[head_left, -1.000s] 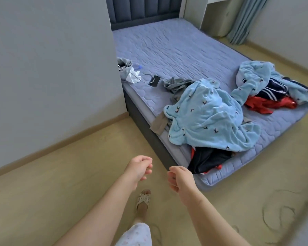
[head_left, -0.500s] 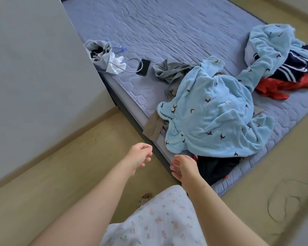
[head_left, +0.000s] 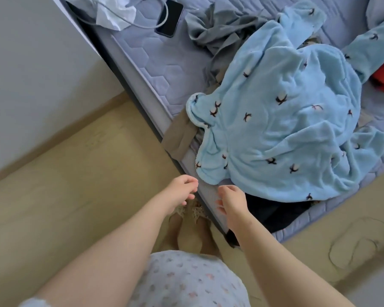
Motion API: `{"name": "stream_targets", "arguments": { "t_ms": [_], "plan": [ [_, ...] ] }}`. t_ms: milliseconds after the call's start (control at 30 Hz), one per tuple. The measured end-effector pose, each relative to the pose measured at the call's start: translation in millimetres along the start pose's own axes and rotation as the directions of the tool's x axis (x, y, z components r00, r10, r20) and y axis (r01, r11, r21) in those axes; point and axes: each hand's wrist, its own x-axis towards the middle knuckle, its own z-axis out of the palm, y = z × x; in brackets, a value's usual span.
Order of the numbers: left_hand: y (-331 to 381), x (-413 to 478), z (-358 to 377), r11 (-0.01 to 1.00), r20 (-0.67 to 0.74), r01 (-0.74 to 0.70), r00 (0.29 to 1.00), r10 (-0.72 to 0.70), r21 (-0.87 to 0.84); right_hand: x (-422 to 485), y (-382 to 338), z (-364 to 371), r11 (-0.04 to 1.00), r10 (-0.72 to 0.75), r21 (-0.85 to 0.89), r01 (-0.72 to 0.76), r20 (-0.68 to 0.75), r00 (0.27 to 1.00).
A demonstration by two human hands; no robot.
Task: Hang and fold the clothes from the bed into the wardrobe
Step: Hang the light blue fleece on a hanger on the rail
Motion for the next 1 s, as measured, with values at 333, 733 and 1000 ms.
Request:
{"name": "stream_targets", "arguments": {
  "t_ms": [333, 733, 1000],
  "plan": [
    [-14.9, 78.8, -11.7, 0.998, 0.027, 0.046, 0.999, -0.045, -0.045, 85.9, -12.2, 26.5, 0.335, -0.548, -0.842, 0.422, 0.19, 0.815],
    [-36.8, 120.4, -7.9, 0.993, 0.043, 0.065, 0.997, -0.062, -0.095, 142.3, 20.6, 39.6, -0.047, -0.583, -0.96, 0.274, 0.249, 0.773],
    [-24.0, 111.1, -4.6, 0.998, 0.009, 0.02, 1.0, -0.019, -0.067, 109.4, -7.3, 31.8, 0.622, -0.547, -0.646, 0.441, 0.045, 0.836]
  ]
}}
